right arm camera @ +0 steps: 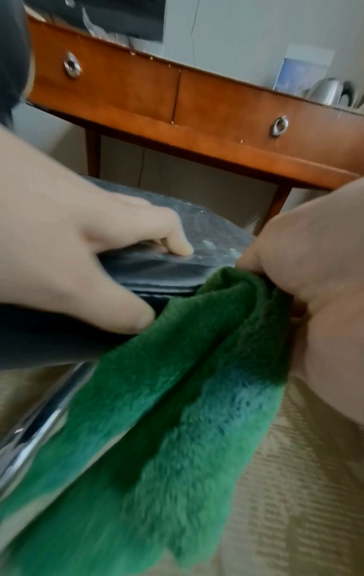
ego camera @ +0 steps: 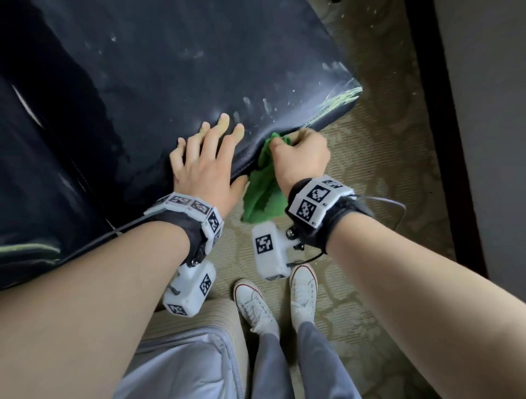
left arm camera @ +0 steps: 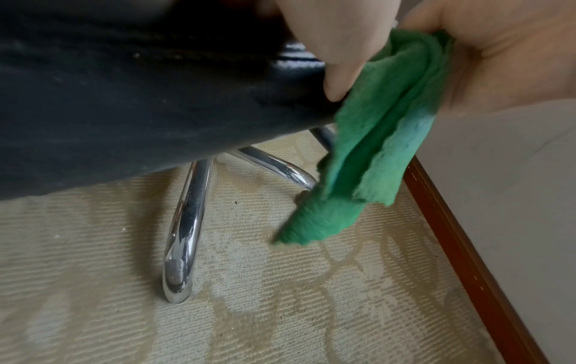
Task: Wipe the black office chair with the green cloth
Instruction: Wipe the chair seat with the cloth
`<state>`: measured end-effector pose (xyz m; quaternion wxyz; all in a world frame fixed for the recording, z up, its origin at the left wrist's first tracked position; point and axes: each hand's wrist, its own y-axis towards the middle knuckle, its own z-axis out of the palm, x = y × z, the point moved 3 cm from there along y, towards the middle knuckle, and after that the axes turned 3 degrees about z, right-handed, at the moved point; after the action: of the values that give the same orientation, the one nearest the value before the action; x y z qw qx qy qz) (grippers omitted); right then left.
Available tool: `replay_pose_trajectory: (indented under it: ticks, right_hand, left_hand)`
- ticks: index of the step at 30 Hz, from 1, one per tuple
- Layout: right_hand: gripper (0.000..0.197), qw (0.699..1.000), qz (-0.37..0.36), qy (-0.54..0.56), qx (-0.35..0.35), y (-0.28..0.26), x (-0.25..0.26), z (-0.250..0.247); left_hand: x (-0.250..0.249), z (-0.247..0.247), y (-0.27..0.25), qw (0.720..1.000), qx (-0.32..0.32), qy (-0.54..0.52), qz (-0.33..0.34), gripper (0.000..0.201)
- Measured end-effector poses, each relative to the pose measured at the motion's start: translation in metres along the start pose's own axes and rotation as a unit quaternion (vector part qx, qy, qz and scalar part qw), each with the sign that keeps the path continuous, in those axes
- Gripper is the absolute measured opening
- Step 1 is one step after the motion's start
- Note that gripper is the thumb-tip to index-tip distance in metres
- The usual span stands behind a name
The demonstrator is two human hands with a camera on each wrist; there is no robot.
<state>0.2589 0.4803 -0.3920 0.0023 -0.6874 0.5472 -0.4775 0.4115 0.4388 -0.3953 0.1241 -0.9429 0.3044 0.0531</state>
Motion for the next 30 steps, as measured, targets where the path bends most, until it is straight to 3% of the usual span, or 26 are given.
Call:
replay_pose_trajectory:
  ticks: [5,12,14,18,23,28,30]
  right_hand:
    - [0.033,0.996,0.009,0.015,-0.091,0.023,0.011,-0.017]
    - [0.015,0.996,-0.067,-0.052,-0.007,-0.003,-0.005,-0.002]
    - [0.014,0.995,-0.076,-0.059,-0.03,0.006,-0.002,-0.01]
    - [0.019,0.992,-0.029,-0.014,-0.119,0.039,0.008,-0.031]
    - [0.019,0.991,-0.018,0.03,-0.128,0.053,0.004,-0.041]
    - [0.002,0.983,0.035,0.07,-0.164,0.064,-0.016,-0.073]
    - [0.012,0.979,0.071,0.097,-0.162,0.071,-0.022,-0.084]
  left_hand:
    - [-0.001,0.0,-0.001,1.0,-0.004,-0.004,-0.001,0.08]
    - [0.001,0.0,-0.003,1.0,-0.005,-0.005,0.003,0.082]
    - [0.003,-0.001,-0.003,1.0,-0.001,-0.001,0.006,0.081]
    - [0.002,0.0,-0.002,1.0,0.0,0.003,0.007,0.08]
    - [-0.006,-0.001,0.003,1.0,-0.003,0.023,-0.005,0.082]
    - [-0.023,-0.017,0.018,0.999,-0.026,0.03,-0.022,0.076]
    - [-0.03,-0.023,0.032,1.0,-0.024,0.018,-0.004,0.078]
